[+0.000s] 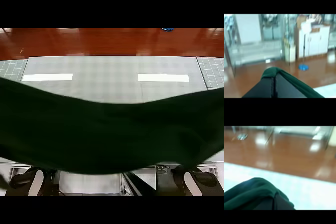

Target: Fold the shirts.

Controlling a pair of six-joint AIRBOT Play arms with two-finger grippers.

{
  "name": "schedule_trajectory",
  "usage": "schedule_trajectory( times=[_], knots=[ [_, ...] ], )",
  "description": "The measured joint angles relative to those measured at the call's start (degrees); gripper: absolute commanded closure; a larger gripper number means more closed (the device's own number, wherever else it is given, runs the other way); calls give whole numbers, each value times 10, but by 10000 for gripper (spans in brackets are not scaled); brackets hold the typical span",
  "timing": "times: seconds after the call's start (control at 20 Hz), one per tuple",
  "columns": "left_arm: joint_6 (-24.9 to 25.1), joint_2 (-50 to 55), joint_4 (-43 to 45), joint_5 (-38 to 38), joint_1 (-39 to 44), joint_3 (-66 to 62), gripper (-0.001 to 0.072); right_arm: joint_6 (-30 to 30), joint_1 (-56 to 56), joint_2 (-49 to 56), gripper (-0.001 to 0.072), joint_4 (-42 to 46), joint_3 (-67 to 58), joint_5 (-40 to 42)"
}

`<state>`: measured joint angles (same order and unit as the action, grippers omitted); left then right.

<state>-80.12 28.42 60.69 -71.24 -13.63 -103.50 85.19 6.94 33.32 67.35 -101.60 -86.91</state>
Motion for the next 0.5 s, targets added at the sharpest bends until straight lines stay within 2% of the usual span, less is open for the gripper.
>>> schedule_trajectory(
  times=[0.15, 0.25, 0.5],
  knots=[
    [-13, 10, 5, -9, 11, 92, 690, 1, 0, -2, 691, -14, 89, 7],
    [-14, 38, -21, -8, 15, 173, 690, -7, 0, 8, 692, -21, 162, 35],
    [37, 198, -108, 45, 19, 309, 690, -59, 0, 127, 692, -47, 296, 130]
  ],
)
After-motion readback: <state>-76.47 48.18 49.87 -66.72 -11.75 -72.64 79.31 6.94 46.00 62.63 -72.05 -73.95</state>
